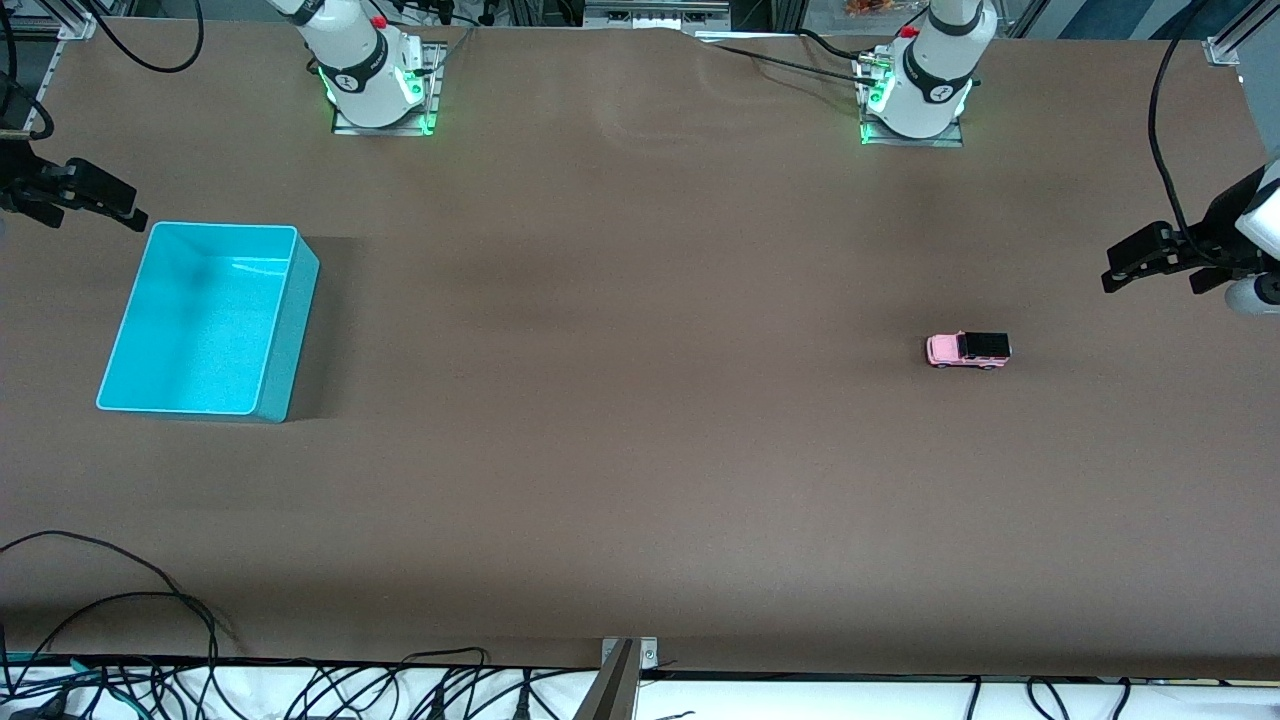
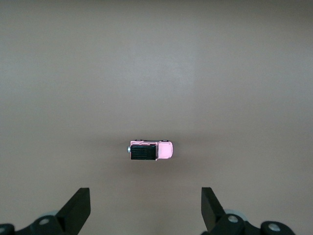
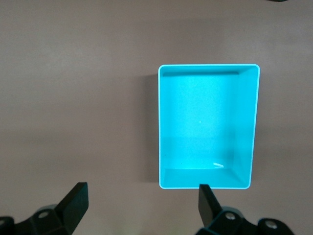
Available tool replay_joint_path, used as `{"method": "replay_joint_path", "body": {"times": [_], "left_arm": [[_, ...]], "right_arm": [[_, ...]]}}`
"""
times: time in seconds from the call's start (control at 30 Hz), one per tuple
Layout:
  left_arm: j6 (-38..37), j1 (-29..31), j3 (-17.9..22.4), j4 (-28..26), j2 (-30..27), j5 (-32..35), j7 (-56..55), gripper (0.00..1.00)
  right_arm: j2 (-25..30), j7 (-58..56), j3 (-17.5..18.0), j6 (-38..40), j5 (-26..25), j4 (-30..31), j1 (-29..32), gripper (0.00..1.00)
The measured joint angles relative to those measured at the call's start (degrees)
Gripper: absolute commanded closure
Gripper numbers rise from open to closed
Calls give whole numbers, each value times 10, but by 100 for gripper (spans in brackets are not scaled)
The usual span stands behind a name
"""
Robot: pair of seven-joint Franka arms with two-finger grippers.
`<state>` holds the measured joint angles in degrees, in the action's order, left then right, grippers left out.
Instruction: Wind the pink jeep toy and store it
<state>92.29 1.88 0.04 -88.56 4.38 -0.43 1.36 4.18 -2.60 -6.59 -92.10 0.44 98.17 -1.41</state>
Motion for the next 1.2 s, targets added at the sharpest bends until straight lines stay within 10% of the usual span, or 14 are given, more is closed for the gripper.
{"method": "replay_joint_path", "body": {"times": [1.2], "left_arm": [[0, 8, 2, 0, 9, 0, -92, 0]], "right_arm": [[0, 0, 0, 0, 0, 0, 0, 0]]}}
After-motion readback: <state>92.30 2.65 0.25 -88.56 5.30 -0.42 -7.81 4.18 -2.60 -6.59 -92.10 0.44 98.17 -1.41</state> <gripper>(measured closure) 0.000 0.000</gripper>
